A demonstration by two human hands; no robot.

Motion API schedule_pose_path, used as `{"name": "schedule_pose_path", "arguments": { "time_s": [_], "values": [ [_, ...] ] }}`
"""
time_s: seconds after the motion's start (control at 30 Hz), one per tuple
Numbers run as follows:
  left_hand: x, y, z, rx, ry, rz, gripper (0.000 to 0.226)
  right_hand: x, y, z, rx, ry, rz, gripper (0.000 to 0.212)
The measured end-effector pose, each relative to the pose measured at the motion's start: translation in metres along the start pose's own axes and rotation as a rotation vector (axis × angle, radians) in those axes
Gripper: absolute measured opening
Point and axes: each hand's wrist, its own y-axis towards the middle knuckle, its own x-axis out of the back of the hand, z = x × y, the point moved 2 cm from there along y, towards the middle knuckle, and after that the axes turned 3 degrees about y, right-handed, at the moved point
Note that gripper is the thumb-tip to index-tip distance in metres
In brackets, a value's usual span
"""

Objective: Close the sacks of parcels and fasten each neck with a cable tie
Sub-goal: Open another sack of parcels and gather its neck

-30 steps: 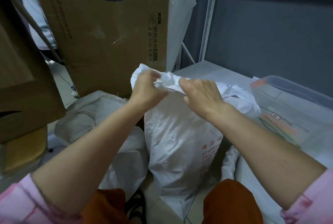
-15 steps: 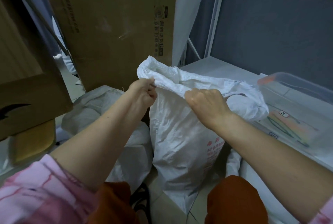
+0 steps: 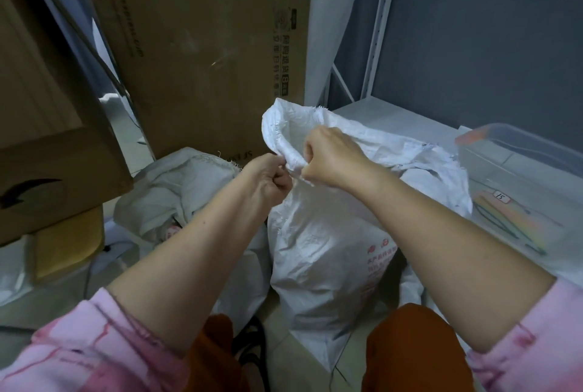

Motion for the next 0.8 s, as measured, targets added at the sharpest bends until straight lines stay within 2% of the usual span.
{"name": "schedule_pose_path", "arguments": {
  "time_s": [0.07,0.13,0.2,0.33,0.4,0.43,0.47,0.5,0.57,0.63,0.73,0.8],
  "values": [
    [0.01,0.007,-0.001,-0.082,0.131,-0.098,0.028,-0.009,-0.01,0.009,0.076,-0.152,-0.028,0.032],
    [0.014,0.01,-0.004,-0.168,0.198,-0.167,0.02,-0.017,-0.02,0.016,0.164,-0.272,-0.072,0.014],
    [0.014,0.01,-0.01,-0.233,0.231,-0.184,0.024,-0.026,-0.025,0.019,0.226,-0.363,-0.103,0.026],
    [0.012,0.004,-0.018,-0.301,0.361,-0.217,0.028,-0.041,-0.032,0.021,0.348,-0.431,-0.15,0.031],
    [0.015,0.004,-0.017,-0.261,0.343,-0.219,0.028,-0.044,-0.032,0.019,0.283,-0.297,-0.057,0.022],
    [0.017,0.005,-0.016,-0.24,0.305,-0.204,0.031,-0.041,-0.029,0.017,0.219,-0.161,0.019,0.008],
    [0.018,0.004,-0.014,-0.225,0.266,-0.186,0.033,-0.038,-0.025,0.013,0.134,0.016,0.1,0.01],
    [0.02,0.005,-0.012,-0.215,0.246,-0.167,0.034,-0.032,-0.021,0.011,0.04,0.21,0.148,0.023],
    [0.022,0.004,-0.01,-0.186,0.275,-0.13,0.033,-0.023,-0.008,0.005,-0.109,0.436,0.092,0.037],
    [0.023,0.002,-0.008,-0.146,0.332,-0.093,0.032,-0.019,0.0,0.003,-0.224,0.529,0.023,0.044],
    [0.028,0.002,-0.005,-0.092,0.41,-0.042,0.03,-0.026,0.001,0.008,-0.341,0.69,0.137,0.029],
    [0.033,0.004,-0.007,-0.111,0.5,-0.062,0.027,-0.032,0.002,0.01,-0.35,0.663,0.141,0.03]
  ]
}}
